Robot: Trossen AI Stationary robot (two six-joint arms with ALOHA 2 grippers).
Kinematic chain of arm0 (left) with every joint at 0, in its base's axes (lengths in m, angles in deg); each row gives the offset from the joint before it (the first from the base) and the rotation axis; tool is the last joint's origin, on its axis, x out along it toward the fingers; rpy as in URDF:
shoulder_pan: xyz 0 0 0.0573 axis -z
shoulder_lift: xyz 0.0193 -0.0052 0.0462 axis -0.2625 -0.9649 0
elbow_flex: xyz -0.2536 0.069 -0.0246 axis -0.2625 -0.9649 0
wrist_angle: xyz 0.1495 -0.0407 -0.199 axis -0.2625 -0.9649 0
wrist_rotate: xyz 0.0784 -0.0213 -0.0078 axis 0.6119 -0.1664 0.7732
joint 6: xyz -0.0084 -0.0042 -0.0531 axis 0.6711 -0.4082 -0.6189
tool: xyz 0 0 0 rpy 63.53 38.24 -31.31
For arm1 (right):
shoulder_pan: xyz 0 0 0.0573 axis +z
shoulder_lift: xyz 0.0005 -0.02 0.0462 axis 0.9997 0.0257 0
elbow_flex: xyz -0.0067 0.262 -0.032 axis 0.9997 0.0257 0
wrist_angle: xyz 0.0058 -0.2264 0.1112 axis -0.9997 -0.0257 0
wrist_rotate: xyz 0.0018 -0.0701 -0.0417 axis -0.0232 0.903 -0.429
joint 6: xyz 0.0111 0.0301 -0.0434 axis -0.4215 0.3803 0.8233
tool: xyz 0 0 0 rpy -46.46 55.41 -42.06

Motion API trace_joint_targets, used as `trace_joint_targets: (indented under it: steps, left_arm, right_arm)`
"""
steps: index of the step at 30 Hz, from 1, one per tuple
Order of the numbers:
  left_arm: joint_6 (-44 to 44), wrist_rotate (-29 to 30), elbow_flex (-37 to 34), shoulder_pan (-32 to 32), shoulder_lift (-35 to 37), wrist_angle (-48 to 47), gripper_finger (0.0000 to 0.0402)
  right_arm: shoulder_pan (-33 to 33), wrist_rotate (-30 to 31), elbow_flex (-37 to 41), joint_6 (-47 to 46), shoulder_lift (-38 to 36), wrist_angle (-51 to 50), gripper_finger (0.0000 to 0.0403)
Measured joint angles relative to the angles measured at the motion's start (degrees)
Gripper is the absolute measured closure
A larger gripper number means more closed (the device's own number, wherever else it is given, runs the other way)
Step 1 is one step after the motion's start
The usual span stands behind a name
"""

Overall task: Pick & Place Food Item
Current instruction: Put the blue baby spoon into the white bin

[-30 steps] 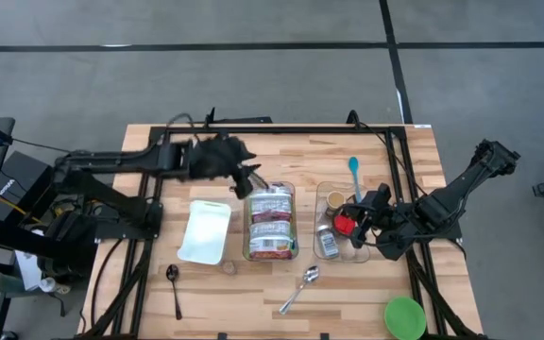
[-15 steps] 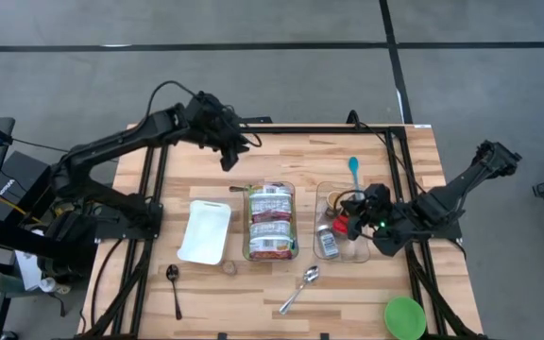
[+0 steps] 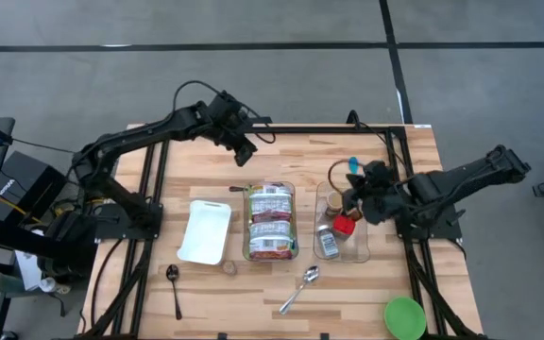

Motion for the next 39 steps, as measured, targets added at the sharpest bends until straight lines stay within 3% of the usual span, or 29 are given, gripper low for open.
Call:
trace_joint_targets:
  steps: [3,9,19,30,39]
  left_arm:
    - [-2.7,0.0,0.0,0.0,-2.1,2.4,0.0374]
    - [-6.5,0.0,0.0,0.1,-6.1,7.0,0.0399]
    - [-11.0,0.0,0.0,1.4,-10.4,9.9,0.0401]
    - [-11.3,1.1,0.0,4.0,-10.5,13.3,0.0401]
    - [-11.2,1.1,0.0,5.6,-10.5,16.6,0.0401]
  right_arm:
    - [-3.2,-0.3,0.0,3.6,-2.5,-0.9,0.0402]
    - [-9.0,-6.8,0.0,11.7,-6.9,-1.1,0.0403]
    - [-17.6,-19.8,0.0,12.8,-10.6,-5.2,0.0403]
    - [-31.4,-31.6,0.0,13.2,-9.8,-6.3,0.0403]
    - [-47.2,-44.1,0.0,22.0,-4.5,-6.0,0.0403]
